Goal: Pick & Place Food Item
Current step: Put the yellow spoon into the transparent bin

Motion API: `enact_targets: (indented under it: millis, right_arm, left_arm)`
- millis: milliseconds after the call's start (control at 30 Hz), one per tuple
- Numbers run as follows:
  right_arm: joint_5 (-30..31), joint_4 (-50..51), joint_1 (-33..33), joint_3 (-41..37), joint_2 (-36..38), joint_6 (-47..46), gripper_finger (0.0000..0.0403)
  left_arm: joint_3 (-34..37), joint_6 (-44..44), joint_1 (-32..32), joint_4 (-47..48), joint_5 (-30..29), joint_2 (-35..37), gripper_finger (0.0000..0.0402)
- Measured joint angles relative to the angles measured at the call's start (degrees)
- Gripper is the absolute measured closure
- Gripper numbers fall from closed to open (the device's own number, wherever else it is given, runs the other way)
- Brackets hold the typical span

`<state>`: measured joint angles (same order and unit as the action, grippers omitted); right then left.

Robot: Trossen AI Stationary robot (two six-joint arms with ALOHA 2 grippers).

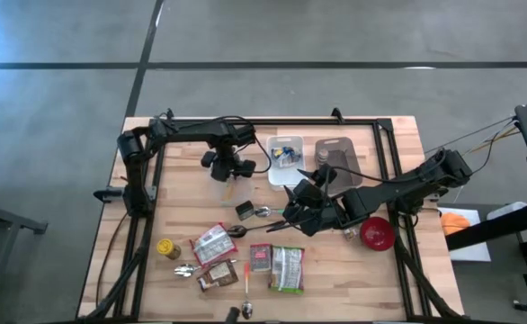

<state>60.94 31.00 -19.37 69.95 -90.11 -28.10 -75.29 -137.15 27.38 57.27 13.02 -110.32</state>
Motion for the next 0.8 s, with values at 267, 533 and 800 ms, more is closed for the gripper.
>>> enact_targets:
  millis: [267,533,800]
  right_arm:
    - [-0.02,0.00,-0.01,0.00,0.00,0.00,0.0110]
    - [0.01,0.02,-0.01,0.00,0.00,0.00,0.0110]
    - [0.00,0.01,0.01,0.00,0.00,0.00,0.0110]
  left_arm:
    - [-0.02,-7.18,0.14,1.76,-0.71,1.38,0.0242]
    - [-0.11,-12.64,0.12,3.48,-1.74,3.04,0.0242]
    - [-0.17,-7.86,-0.56,5.78,1.58,3.30,0.0242]
